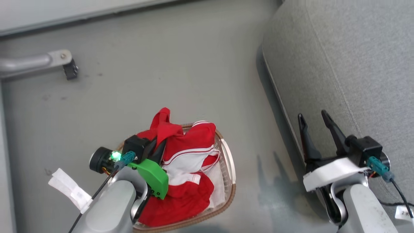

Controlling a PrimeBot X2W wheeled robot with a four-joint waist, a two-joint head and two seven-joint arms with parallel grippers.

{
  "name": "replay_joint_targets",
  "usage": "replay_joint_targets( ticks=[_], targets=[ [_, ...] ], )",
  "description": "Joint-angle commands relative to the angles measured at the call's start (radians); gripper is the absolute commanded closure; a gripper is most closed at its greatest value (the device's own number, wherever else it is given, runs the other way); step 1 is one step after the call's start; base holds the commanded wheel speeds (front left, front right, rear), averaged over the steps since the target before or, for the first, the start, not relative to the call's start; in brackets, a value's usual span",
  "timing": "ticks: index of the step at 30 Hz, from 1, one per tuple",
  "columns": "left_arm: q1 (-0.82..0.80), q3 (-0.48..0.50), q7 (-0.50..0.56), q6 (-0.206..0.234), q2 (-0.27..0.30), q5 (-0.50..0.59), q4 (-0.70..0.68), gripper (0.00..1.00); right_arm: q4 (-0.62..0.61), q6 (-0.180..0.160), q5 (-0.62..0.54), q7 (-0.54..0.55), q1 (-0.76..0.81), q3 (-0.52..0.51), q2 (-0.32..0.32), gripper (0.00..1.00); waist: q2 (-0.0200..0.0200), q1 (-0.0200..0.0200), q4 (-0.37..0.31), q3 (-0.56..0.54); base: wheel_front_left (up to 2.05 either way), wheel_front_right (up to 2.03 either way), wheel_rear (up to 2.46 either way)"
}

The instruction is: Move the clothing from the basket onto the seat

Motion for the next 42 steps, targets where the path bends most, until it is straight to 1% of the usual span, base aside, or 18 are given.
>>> replay_joint_targets(
  ticks=[1, 6, 9, 12, 16, 22, 25, 28, 31, 34, 37, 42],
  targets=[
    [0.016, 0.006, -0.001, 0.008, 0.020, 0.020, -0.031, 1.00, 0.007, 0.000, -0.008, -0.005, 0.028, -0.004, -0.004, 0.00, 0.0000, 0.0000, 0.046, -0.142, 0.00, 0.00, 0.00],
    [0.012, 0.010, 0.002, 0.013, 0.054, 0.041, -0.145, 1.00, 0.016, 0.000, -0.016, -0.005, 0.089, -0.034, -0.004, 0.00, 0.0000, 0.0000, 0.065, -0.248, 0.00, 0.00, 0.00],
    [-0.021, 0.005, 0.027, 0.007, 0.076, 0.038, -0.193, 1.00, 0.019, 0.000, -0.022, -0.005, 0.115, -0.043, -0.004, 0.00, 0.0000, 0.0000, 0.076, -0.295, 0.00, 0.00, 0.00],
    [-0.070, 0.002, 0.072, 0.004, 0.112, 0.032, -0.251, 1.00, 0.019, 0.000, -0.028, -0.005, 0.137, -0.043, -0.004, 0.00, 0.0000, 0.0000, 0.085, -0.341, 0.00, 0.00, 0.00],
    [-0.156, -0.007, 0.122, 0.000, 0.160, 0.045, -0.308, 1.00, 0.015, 0.000, -0.033, -0.005, 0.146, -0.033, -0.004, 0.00, 0.0000, 0.0000, 0.089, -0.373, 0.00, 0.00, 0.00],
    [-0.288, -0.021, 0.171, -0.002, 0.202, 0.041, -0.351, 1.00, 0.009, 0.000, -0.037, -0.005, 0.133, -0.009, -0.004, 0.00, 0.0000, 0.0000, 0.090, -0.393, 0.00, 0.00, 0.00],
    [-0.354, -0.034, 0.183, -0.003, 0.207, 0.037, -0.361, 1.00, 0.008, 0.000, -0.043, -0.005, 0.127, 0.010, -0.004, 0.00, 0.0000, 0.0000, 0.089, -0.399, 0.00, 0.00, 0.00],
    [-0.417, -0.062, 0.194, -0.003, 0.220, 0.045, -0.360, 1.00, 0.012, 0.000, -0.049, -0.005, 0.119, 0.072, -0.003, 0.00, 0.0000, 0.0000, 0.086, -0.405, 0.00, 0.00, 0.00],
    [-0.470, -0.086, 0.197, -0.004, 0.218, 0.030, -0.363, 1.00, 0.015, -0.001, -0.047, -0.005, 0.114, 0.125, -0.005, 0.00, 0.0000, 0.0000, 0.086, -0.409, 0.00, 0.00, 0.00],
    [-0.518, -0.114, 0.200, -0.004, 0.211, 0.017, -0.369, 1.00, 0.020, -0.001, -0.037, -0.005, 0.094, 0.187, -0.004, 0.00, 0.0000, 0.0000, 0.089, -0.413, 0.00, 0.00, 0.00],
    [-0.560, -0.143, 0.206, -0.004, 0.198, 0.005, -0.379, 1.00, 0.030, -0.001, -0.057, -0.005, 0.074, 0.238, -0.004, 0.00, 0.0000, 0.0000, 0.098, -0.416, 0.00, 0.00, 0.00],
    [-0.611, -0.185, 0.209, -0.004, 0.175, -0.019, -0.393, 1.00, 0.053, -0.001, -0.104, -0.005, 0.010, 0.281, -0.004, 0.00, 0.0000, 0.0000, 0.112, -0.418, 0.00, 0.00, 0.00]
  ],
)
